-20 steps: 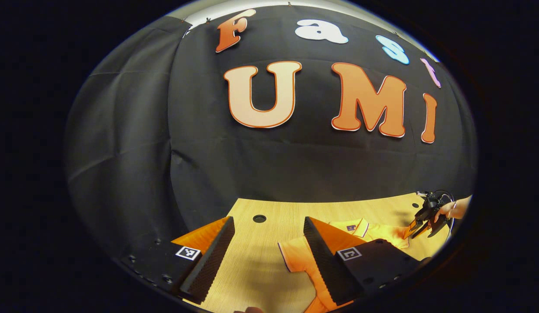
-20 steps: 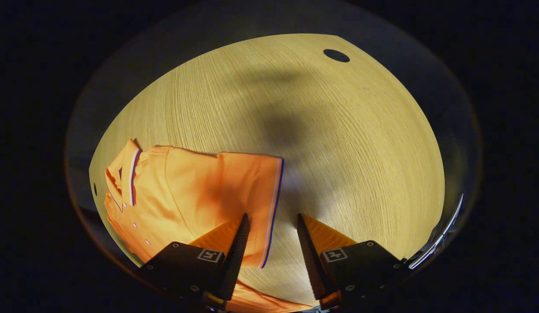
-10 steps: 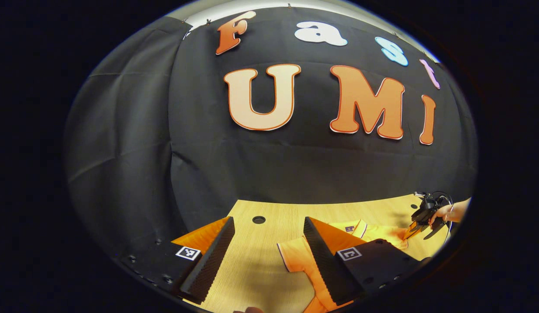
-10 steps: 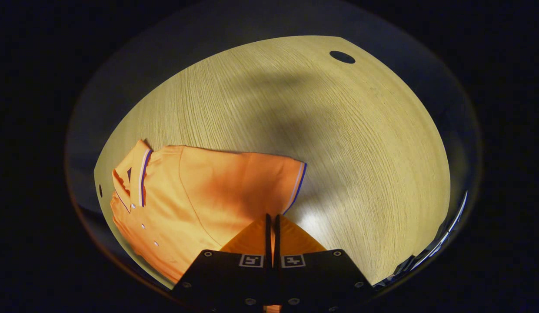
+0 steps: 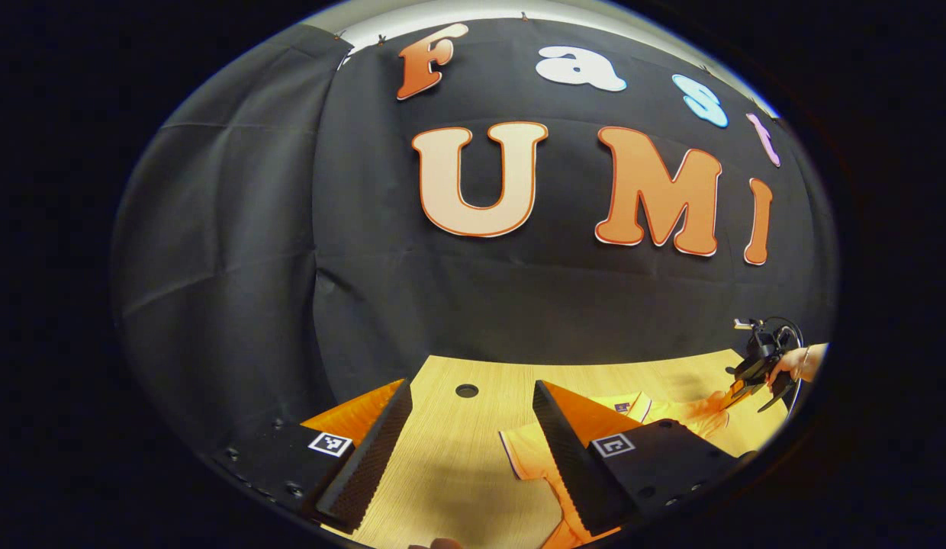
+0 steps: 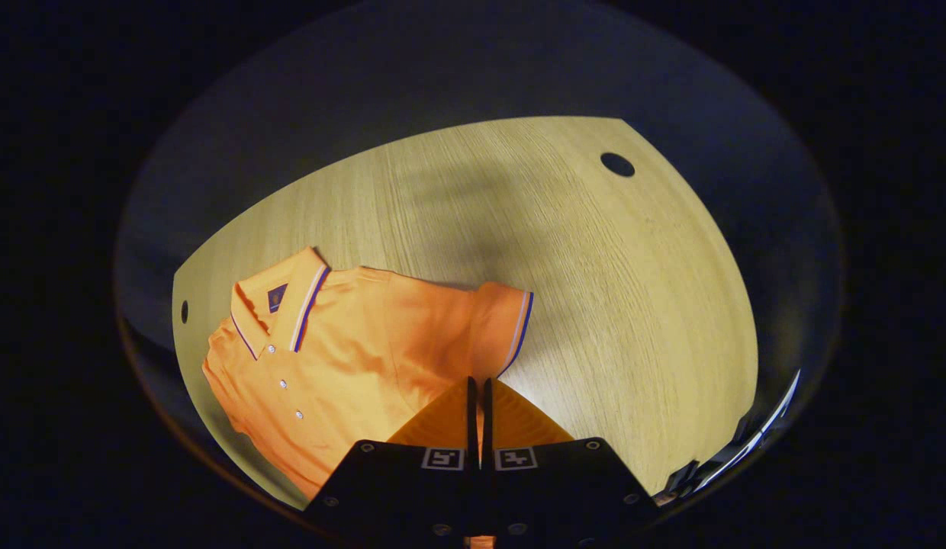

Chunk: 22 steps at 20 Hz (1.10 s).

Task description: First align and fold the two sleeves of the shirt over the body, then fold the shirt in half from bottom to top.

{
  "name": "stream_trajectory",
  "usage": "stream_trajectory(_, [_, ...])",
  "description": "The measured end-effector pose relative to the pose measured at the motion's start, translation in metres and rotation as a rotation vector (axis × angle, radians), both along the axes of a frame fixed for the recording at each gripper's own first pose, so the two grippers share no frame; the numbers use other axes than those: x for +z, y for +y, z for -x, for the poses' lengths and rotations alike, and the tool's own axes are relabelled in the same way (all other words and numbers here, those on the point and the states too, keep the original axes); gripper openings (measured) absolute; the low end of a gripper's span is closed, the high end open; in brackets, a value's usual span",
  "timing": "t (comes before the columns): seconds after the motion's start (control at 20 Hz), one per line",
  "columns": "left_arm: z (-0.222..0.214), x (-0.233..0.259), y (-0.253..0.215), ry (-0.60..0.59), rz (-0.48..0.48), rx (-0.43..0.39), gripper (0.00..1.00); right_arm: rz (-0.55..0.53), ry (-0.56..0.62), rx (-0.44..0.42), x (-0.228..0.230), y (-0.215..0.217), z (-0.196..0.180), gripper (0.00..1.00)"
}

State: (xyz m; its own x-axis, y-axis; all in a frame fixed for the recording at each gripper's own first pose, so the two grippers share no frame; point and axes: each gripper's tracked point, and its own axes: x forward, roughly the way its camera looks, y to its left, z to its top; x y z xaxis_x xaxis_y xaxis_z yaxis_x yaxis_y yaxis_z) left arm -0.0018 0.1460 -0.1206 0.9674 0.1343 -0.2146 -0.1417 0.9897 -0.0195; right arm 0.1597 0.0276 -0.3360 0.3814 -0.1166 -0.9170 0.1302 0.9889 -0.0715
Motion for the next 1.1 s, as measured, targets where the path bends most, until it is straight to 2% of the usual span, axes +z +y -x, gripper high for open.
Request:
stream_trajectory(0.3, [0.008, 0.008, 0.021, -0.024, 0.018, 0.003, 0.98, 0.111, -0.074, 0.176, 0.040, 0.052, -0.004, 0.00])
stream_trajectory(0.45, [0.017, 0.009, 0.033, -0.029, 0.026, 0.007, 0.98, 0.095, -0.077, 0.231, 0.044, 0.088, 0.003, 0.00])
stream_trajectory(0.6, [0.027, 0.006, 0.049, -0.026, 0.014, 0.022, 0.98, 0.132, -0.075, 0.294, 0.037, 0.110, 0.009, 0.00])
stream_trajectory(1.0, [0.042, -0.004, 0.074, 0.001, 0.000, 0.043, 0.98, 0.078, -0.063, 0.408, 0.014, 0.183, 0.021, 0.01])
stream_trajectory(1.1, [0.043, -0.009, 0.077, 0.015, 0.000, 0.043, 0.98, 0.046, -0.050, 0.403, 0.009, 0.197, 0.025, 0.02])
